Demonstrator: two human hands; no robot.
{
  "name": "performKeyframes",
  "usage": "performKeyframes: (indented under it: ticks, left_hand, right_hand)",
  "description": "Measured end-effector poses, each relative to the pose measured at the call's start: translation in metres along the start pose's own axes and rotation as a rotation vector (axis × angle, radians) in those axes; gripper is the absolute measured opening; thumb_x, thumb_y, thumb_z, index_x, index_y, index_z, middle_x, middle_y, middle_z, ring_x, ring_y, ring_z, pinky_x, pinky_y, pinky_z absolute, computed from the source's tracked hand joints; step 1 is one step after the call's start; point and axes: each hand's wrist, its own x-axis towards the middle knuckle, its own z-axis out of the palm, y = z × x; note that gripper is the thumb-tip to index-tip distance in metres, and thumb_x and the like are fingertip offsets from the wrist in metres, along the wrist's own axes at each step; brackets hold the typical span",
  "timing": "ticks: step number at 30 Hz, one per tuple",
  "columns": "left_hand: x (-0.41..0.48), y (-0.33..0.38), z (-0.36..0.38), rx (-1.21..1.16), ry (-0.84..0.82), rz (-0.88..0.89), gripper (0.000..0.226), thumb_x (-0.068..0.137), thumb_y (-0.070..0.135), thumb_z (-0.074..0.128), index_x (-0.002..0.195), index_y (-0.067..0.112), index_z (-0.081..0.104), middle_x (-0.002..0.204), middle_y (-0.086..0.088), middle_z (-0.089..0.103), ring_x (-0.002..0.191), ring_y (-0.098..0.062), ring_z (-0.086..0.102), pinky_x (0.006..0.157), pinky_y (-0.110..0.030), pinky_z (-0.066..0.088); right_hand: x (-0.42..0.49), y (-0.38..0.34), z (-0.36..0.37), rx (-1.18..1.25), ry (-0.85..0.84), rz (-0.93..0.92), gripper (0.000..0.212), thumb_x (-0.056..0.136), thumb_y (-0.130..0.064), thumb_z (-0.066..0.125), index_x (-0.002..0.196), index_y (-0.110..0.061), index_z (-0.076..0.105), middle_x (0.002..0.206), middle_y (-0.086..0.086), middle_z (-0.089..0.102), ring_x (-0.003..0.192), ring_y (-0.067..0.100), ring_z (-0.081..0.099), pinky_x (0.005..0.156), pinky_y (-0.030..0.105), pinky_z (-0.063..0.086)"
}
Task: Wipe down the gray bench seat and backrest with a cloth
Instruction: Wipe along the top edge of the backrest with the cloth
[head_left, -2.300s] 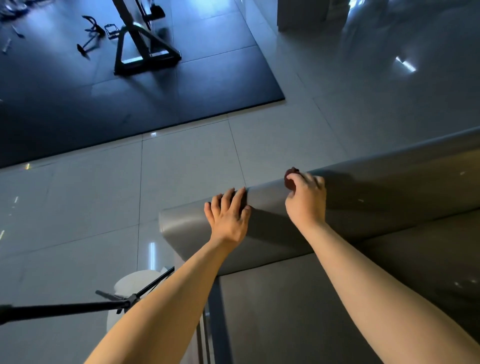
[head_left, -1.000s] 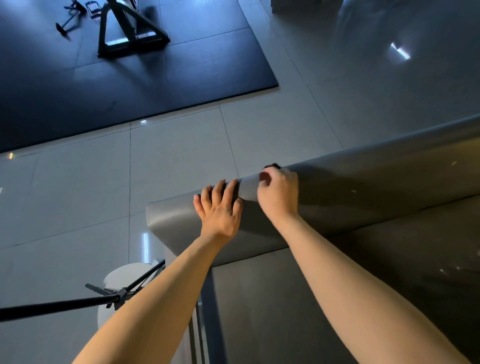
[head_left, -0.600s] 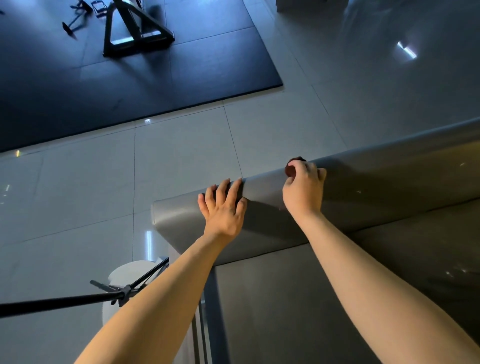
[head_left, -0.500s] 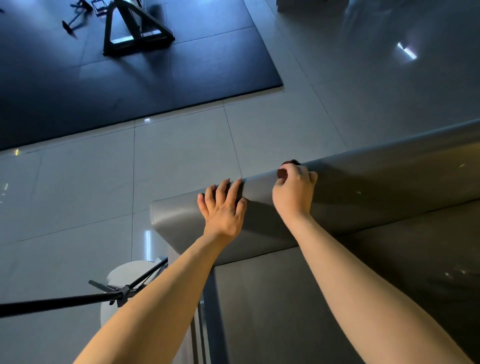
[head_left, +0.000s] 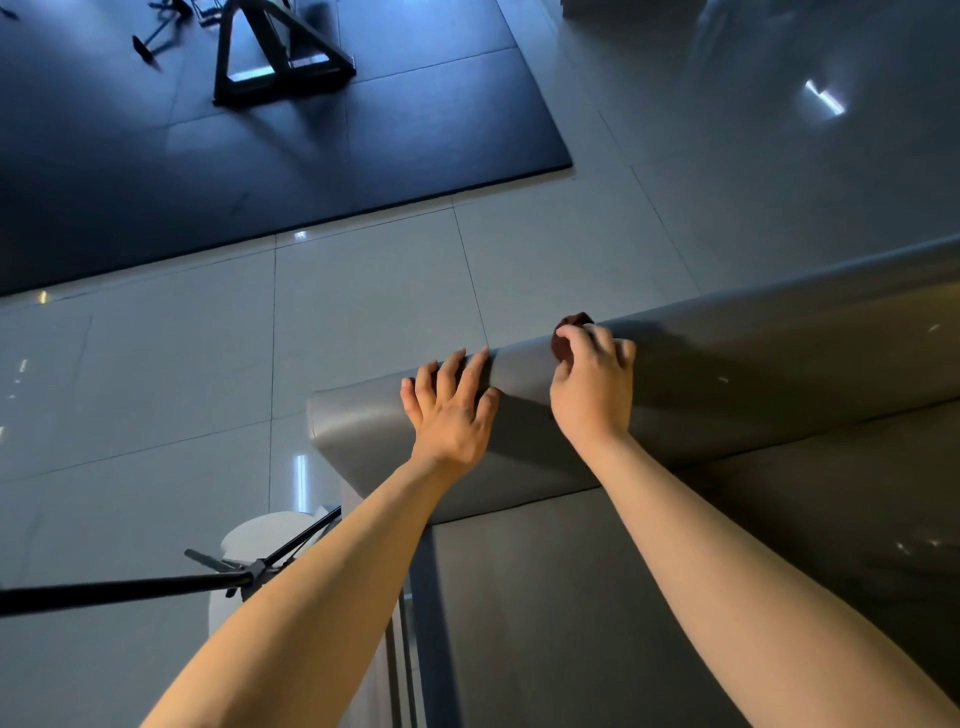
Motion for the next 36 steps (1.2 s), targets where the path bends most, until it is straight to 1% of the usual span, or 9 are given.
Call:
performKeyframes:
  ticks: [5,10,15,18,21,26,30,34,36]
  left_hand:
    - [0.000,-0.001,0.000,-0.003,0.010,0.019,0.060,0.097,0.053,0.019,0.156,0.042,0.023,0.161,0.005,0.021,0.146,-0.021,0.003,0.114,-0.037,-0.019]
    - [-0.001,-0.007,0.002,-0.016,0.034,0.055,0.061,0.097,0.053,0.020,0.157,0.041,0.023,0.163,0.004,0.020,0.147,-0.021,0.002,0.113,-0.036,-0.020]
    - [-0.002,-0.013,0.007,0.012,0.098,0.145,0.061,0.097,0.048,0.033,0.157,0.035,0.029,0.162,0.000,0.026,0.147,-0.030,0.009,0.114,-0.039,-0.018]
    - [-0.006,-0.016,0.012,0.022,0.150,0.186,0.061,0.099,0.036,0.049,0.157,0.034,0.029,0.163,-0.004,0.025,0.150,-0.033,0.010,0.117,-0.043,-0.016]
    - [-0.020,-0.023,0.021,0.072,0.235,0.235,0.065,0.101,0.025,0.054,0.160,0.029,0.026,0.167,-0.008,0.020,0.155,-0.033,0.006,0.122,-0.045,-0.011]
    - [-0.065,-0.040,0.062,0.027,0.279,0.238,0.083,0.090,0.003,0.063,0.161,0.022,0.024,0.170,-0.008,0.002,0.156,-0.031,-0.009,0.125,-0.050,-0.005]
    - [-0.095,-0.052,0.100,-0.160,0.159,0.151,0.075,0.093,0.006,0.062,0.158,0.028,0.030,0.162,-0.004,0.019,0.145,-0.030,0.020,0.120,-0.052,0.028]
    - [-0.100,-0.058,0.106,-0.581,-0.010,-0.017,0.061,0.104,0.015,0.054,0.156,0.035,0.029,0.147,0.005,0.040,0.113,0.007,0.051,0.102,-0.017,0.046]
    - [-0.100,-0.054,0.104,-0.694,-0.058,-0.047,0.054,0.106,0.024,0.051,0.152,0.042,0.029,0.143,0.005,0.047,0.112,0.003,0.057,0.100,-0.021,0.050]
  right_hand:
    - [-0.015,-0.018,0.018,0.133,-0.005,0.006,0.028,0.087,-0.008,0.065,0.114,-0.013,0.070,0.123,0.008,0.065,0.107,0.031,0.054,0.092,0.022,0.032]
    - [-0.037,-0.021,0.031,0.276,-0.008,-0.046,0.030,0.086,-0.016,0.063,0.115,-0.013,0.073,0.127,0.005,0.066,0.110,0.029,0.055,0.095,0.011,0.027]
    - [-0.052,-0.006,0.029,0.281,0.010,-0.133,0.039,0.086,-0.010,0.072,0.124,-0.014,0.068,0.138,0.007,0.053,0.120,0.028,0.050,0.100,0.028,0.045]
    - [-0.059,0.001,0.029,0.408,0.145,0.099,0.041,0.089,-0.008,0.073,0.126,-0.015,0.059,0.139,0.012,0.037,0.123,0.028,0.051,0.098,0.030,0.054]
    - [-0.054,-0.005,0.032,0.588,0.238,0.361,0.040,0.093,-0.010,0.070,0.128,-0.017,0.052,0.140,0.014,0.033,0.116,0.018,0.047,0.080,0.005,0.049]
    - [-0.071,-0.011,0.062,0.655,0.289,0.391,0.029,0.098,-0.016,0.065,0.125,-0.017,0.055,0.134,0.010,0.044,0.106,0.014,0.052,0.069,-0.001,0.045]
    - [-0.101,0.000,0.098,0.643,0.155,0.549,0.024,0.098,-0.016,0.066,0.120,-0.016,0.058,0.127,0.008,0.056,0.104,0.017,0.057,0.063,0.001,0.042]
    - [-0.118,0.006,0.115,0.726,0.065,0.689,0.028,0.096,-0.023,0.070,0.121,-0.020,0.058,0.119,-0.001,0.062,0.108,0.020,0.063,0.079,0.021,0.048]
    - [-0.119,0.010,0.110,0.731,0.000,0.686,0.029,0.095,-0.027,0.071,0.120,-0.022,0.059,0.112,-0.006,0.061,0.104,0.016,0.061,0.081,0.024,0.048]
